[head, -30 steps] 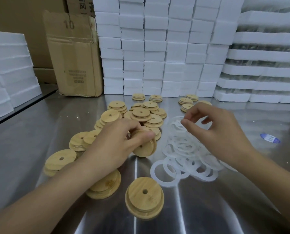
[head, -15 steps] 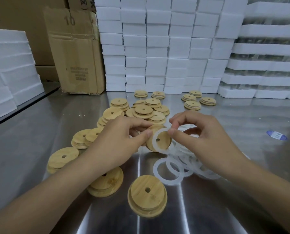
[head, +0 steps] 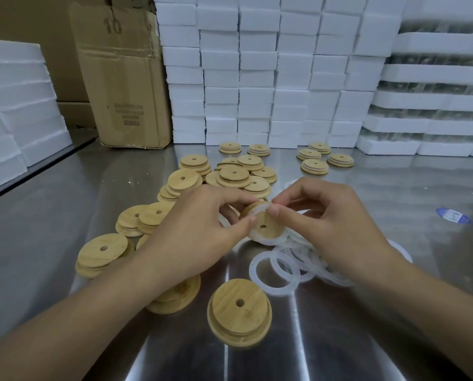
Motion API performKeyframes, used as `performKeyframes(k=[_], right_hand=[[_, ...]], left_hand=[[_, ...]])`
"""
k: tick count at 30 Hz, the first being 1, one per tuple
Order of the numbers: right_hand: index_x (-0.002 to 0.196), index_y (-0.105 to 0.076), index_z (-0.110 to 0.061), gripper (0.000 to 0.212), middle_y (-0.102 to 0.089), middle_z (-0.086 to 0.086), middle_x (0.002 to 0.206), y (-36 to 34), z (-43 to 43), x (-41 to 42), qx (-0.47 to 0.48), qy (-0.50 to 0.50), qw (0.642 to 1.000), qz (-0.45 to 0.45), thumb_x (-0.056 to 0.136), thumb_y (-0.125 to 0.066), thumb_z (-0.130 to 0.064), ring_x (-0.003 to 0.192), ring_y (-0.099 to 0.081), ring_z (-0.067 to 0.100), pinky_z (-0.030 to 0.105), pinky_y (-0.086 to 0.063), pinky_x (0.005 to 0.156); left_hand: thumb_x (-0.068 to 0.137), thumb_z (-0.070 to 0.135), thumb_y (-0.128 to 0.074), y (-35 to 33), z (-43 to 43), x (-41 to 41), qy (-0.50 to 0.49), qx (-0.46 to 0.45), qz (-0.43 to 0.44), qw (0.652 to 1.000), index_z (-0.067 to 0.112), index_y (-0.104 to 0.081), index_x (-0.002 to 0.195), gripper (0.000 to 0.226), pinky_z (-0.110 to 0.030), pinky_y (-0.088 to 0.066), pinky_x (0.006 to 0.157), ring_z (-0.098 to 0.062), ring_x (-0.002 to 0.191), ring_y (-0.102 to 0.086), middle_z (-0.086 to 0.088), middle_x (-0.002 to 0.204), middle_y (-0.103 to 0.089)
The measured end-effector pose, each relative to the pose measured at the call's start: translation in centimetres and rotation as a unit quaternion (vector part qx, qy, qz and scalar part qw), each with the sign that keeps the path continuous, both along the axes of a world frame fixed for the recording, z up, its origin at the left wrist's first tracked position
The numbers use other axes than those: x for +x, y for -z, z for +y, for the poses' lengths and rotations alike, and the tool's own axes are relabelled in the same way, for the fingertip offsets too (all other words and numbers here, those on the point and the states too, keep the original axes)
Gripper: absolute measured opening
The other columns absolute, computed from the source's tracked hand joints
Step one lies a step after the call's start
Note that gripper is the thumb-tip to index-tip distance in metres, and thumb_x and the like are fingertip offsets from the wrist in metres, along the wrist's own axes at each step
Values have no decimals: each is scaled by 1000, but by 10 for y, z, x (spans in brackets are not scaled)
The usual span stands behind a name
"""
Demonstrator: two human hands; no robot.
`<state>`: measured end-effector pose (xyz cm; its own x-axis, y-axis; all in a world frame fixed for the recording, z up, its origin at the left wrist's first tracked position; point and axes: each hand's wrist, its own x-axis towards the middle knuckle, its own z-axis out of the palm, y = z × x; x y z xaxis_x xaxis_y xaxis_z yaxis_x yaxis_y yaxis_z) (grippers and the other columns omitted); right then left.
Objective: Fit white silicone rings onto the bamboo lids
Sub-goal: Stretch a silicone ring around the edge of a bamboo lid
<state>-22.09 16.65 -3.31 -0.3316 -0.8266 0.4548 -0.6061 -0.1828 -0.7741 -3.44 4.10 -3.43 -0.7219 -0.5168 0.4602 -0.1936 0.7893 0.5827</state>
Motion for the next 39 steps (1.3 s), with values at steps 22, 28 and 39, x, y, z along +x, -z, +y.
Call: performKeyframes(k=[22,28,39], right_hand=[[89,-77,-21,8,-81,-1,87,0,-3,-12,25,-24,998,-44,91,-82,-27,83,-80,18,42,-64,76],[89,-79,-25,12,-81,-1,87,-4,-3,-16,39,-29,999,-20,92,-80,-36,84,-76,35,65,-59,84],[85,-81,-23,24,-79,3,82,-4,-3,-23,49,-65,996,-46,81,-82,-47,68,-69,21,22,-52,70]], left_hand=[[92,16,-83,-5,-11,-2,26,176,36,983,20,-80,88,7,-16,-55,72,-6,80,-76,5,81,-80],[91,20,-84,-9,-15,1,30,175,0,984,24,-82,88,5,-10,-54,78,-1,88,-77,12,87,-82],[88,18,-87,-10,-16,4,22,172,-11,985,20,-83,87,4,-12,-57,79,-3,84,-78,8,85,-82]])
